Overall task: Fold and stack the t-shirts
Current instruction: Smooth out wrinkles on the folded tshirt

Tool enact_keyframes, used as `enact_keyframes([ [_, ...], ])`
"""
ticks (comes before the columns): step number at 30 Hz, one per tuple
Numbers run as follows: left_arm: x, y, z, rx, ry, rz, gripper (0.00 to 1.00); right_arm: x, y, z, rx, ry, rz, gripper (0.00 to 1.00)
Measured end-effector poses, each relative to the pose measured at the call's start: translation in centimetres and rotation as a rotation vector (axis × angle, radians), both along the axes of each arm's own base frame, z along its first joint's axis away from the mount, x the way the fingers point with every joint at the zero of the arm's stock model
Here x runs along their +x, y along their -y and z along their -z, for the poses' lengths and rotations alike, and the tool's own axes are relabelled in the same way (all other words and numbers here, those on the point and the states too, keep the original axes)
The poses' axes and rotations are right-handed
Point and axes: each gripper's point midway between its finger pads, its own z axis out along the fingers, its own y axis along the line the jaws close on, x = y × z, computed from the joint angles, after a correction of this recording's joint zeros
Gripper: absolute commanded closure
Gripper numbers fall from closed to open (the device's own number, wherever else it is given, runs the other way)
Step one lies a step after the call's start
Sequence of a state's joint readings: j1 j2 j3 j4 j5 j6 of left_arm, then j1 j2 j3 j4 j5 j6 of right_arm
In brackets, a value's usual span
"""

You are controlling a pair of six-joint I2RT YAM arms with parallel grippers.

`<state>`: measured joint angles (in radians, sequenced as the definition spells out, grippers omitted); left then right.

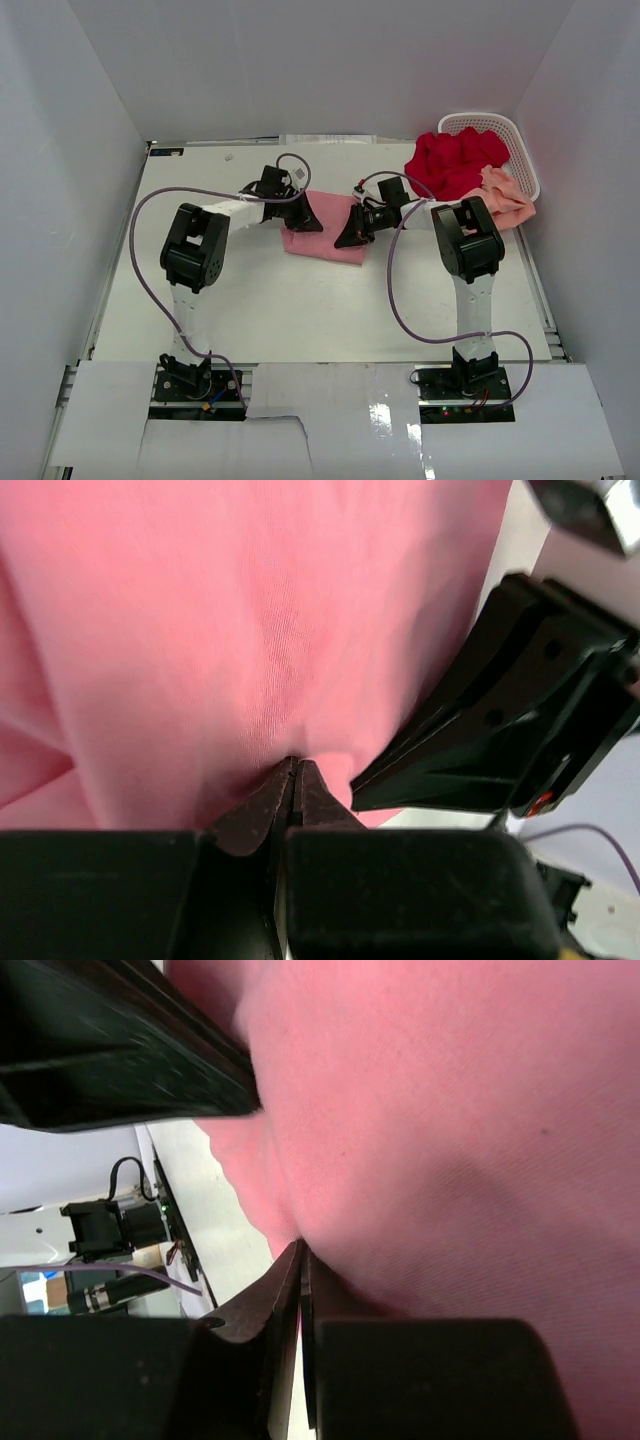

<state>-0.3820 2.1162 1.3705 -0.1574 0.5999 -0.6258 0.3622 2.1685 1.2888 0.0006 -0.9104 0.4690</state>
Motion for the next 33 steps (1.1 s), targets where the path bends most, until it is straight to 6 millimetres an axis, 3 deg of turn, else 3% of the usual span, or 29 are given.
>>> enact_keyframes([
  [3, 1.6, -0.4, -2.2, 0.047, 0.037, -0.033, 0.7, 0.5, 0.1, -0.3, -0.021, 0.012, 0.007, 0.92],
  [8, 5.3, -1.6, -9.9, 0.124, 0.171, -0.12, 0.47, 1.2, 0.0, -1.0, -0.037, 0.035, 0.012, 0.92],
  [12, 5.6, -3.8, -14.5, 0.2, 0.24, -0.193, 0.03, 1.4, 0.1, -2.3, -0.042, 0.058, 0.02, 0.91],
  [13, 5.3, -4.5, -14.6, 0.224, 0.239, -0.205, 0.02, 1.4, 0.1, -2.7, -0.044, 0.065, 0.022, 0.91],
  [16, 4.1, -6.5, -12.6, 0.283, 0.189, -0.231, 0.02, 1.8, 0.0, -4.2, -0.037, 0.1, 0.028, 0.81],
  [21, 1.5, -10.7, -6.0, 0.346, 0.018, -0.223, 0.02, 1.9, 0.1, -6.6, -0.025, 0.149, 0.032, 0.61],
  [24, 1.8, -12.1, -4.4, 0.351, -0.007, -0.212, 0.02, 1.9, 0.1, -8.5, -0.016, 0.193, 0.036, 0.58],
  [33, 2.0, -10.5, -2.0, 0.308, 0.006, -0.076, 0.02, 0.6, 0.7, -17.9, 0.053, 0.383, 0.051, 0.54],
])
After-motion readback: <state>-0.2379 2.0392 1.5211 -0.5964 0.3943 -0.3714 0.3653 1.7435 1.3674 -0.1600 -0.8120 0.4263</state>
